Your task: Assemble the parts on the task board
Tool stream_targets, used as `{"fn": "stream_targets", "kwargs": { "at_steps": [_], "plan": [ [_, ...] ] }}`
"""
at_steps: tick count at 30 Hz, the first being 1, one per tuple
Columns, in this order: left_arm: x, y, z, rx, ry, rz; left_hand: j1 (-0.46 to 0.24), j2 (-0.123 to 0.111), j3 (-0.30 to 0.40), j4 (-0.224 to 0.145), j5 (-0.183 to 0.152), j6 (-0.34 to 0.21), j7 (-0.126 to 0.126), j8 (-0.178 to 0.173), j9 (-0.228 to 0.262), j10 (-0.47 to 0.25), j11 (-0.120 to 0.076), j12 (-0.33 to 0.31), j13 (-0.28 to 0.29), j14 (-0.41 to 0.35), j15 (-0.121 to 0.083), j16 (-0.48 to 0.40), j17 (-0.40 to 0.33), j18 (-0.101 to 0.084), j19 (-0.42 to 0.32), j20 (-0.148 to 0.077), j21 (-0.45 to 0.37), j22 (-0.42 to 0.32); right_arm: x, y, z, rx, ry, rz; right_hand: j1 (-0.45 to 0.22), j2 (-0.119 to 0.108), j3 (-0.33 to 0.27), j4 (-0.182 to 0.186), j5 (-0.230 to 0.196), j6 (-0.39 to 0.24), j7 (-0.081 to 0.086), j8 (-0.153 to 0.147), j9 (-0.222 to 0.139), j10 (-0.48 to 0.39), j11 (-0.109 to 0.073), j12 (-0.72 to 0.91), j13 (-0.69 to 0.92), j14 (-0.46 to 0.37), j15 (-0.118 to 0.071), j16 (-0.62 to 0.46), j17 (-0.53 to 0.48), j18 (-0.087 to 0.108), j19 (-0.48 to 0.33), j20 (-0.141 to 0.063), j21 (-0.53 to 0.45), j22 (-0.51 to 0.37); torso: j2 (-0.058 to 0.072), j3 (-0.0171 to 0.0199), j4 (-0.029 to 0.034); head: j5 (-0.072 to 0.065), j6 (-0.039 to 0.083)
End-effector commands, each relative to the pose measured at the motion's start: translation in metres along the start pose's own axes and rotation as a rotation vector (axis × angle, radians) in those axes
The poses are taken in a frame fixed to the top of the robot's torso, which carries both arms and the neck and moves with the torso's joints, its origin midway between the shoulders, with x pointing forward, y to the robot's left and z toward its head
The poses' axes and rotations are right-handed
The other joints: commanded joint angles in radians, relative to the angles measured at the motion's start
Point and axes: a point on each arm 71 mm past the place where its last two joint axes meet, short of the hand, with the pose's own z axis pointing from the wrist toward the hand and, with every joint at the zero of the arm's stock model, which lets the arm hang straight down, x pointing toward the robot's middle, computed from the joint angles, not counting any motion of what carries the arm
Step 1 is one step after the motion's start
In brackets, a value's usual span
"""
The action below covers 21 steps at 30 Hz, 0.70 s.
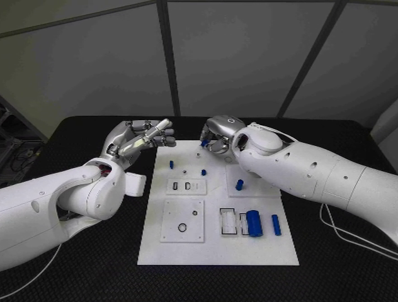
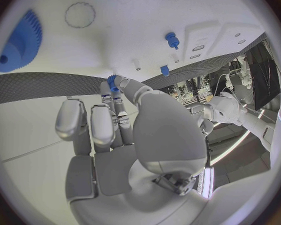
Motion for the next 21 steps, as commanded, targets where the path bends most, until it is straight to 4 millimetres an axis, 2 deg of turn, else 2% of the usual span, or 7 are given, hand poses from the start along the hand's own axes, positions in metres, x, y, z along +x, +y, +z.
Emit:
{"fn": "stream_targets", "kwargs": {
  "at_steps": [1,21],
  "plan": [
    [0.0019,-0.0015,0.0010,0.009,0.012,-0.003,-0.009,0.000,-0.006,-0.001,-0.004,-0.001,0.005,-0.005,-0.001,-0.007,0.002,-0.005,-0.001,-0.006,-0.001,-0.005,0.001,-0.010,0.000,0.004,0.003,-0.001,0.0008,0.0024,0.0017,-0.011,0.021,-0.002,0.002,-0.010,0.006,-0.002,-0.003,-0.001,0.004,-0.003,0.001,-0.003,0.003,-0.002,0.001,0.025,-0.001,0.003,-0.001,-0.012,0.000,0.003,0.004,-0.002,0.000,0.0001,0.0007,0.001,0.000],
    [0.0034,0.0001,0.0028,-0.006,0.018,-0.006,-0.012,-0.001,-0.009,-0.001,-0.005,-0.002,0.006,-0.005,-0.001,-0.008,0.003,-0.006,-0.001,-0.005,-0.001,-0.008,0.002,-0.010,-0.001,0.005,0.002,-0.002,0.0062,0.0041,0.0086,0.011,0.052,-0.018,-0.012,-0.018,0.007,0.005,-0.009,-0.016,0.006,-0.014,-0.003,-0.024,0.008,-0.004,-0.002,0.021,0.003,-0.001,-0.012,-0.009,-0.013,0.007,0.000,-0.012,0.002,0.0004,0.0007,0.004,0.000]
  ]
}}
